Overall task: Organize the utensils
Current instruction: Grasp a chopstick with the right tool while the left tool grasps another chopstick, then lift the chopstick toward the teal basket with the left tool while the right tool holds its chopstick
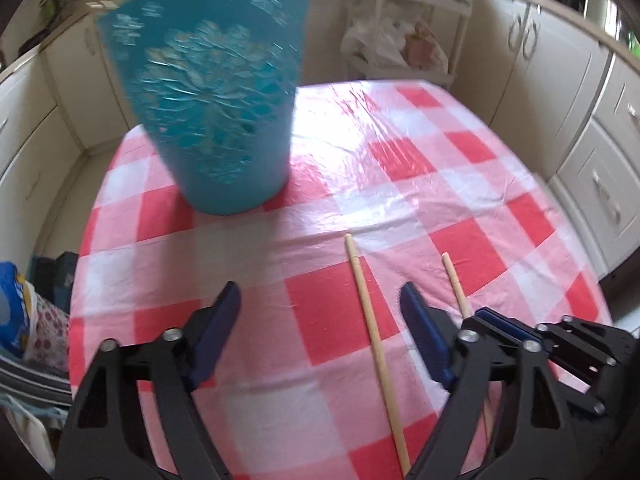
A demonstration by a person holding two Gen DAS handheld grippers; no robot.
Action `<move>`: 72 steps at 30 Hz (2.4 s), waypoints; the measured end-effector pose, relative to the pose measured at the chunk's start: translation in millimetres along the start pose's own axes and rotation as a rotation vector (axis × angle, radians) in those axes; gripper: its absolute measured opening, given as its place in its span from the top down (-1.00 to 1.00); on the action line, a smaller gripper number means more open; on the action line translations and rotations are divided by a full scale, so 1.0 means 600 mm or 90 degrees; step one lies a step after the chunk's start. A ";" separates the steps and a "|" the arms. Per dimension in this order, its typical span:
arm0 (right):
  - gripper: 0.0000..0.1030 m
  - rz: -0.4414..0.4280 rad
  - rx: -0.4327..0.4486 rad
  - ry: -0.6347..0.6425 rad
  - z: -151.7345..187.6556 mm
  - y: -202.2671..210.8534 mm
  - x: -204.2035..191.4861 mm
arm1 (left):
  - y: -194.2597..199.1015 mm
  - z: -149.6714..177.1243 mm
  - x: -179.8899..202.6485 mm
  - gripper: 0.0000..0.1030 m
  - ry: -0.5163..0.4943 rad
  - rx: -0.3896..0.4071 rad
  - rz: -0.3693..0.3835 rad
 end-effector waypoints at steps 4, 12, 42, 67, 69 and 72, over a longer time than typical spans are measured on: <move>0.83 0.012 -0.001 0.016 0.001 -0.001 -0.004 | -0.018 0.010 0.014 0.65 -0.042 -0.008 0.009; 0.83 -0.011 -0.020 0.076 0.004 -0.012 -0.048 | 0.009 0.049 -0.054 0.91 0.054 0.017 0.058; 0.89 -0.087 0.005 -0.039 -0.011 -0.014 -0.006 | 0.315 -0.091 -0.146 0.91 0.095 0.339 0.189; 0.89 -0.096 -0.004 -0.059 -0.009 -0.020 0.003 | 0.246 -0.366 -0.222 0.91 0.294 0.519 0.045; 0.89 -0.096 -0.004 -0.059 -0.009 -0.020 0.003 | 0.235 -0.364 -0.220 0.91 0.287 0.513 0.035; 0.89 -0.096 -0.004 -0.059 -0.009 -0.020 0.004 | 0.222 -0.357 -0.216 0.91 0.275 0.499 0.027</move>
Point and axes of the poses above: each gripper's, at about its wrist camera, not at the fingertips, and y roughly against the way its jaws point, x to its right, z to its underside, the point moved 8 cm from there along -y, roughly the way its jaws point, and after that the axes turned 5 degrees about -x, right-handed, at the moved point
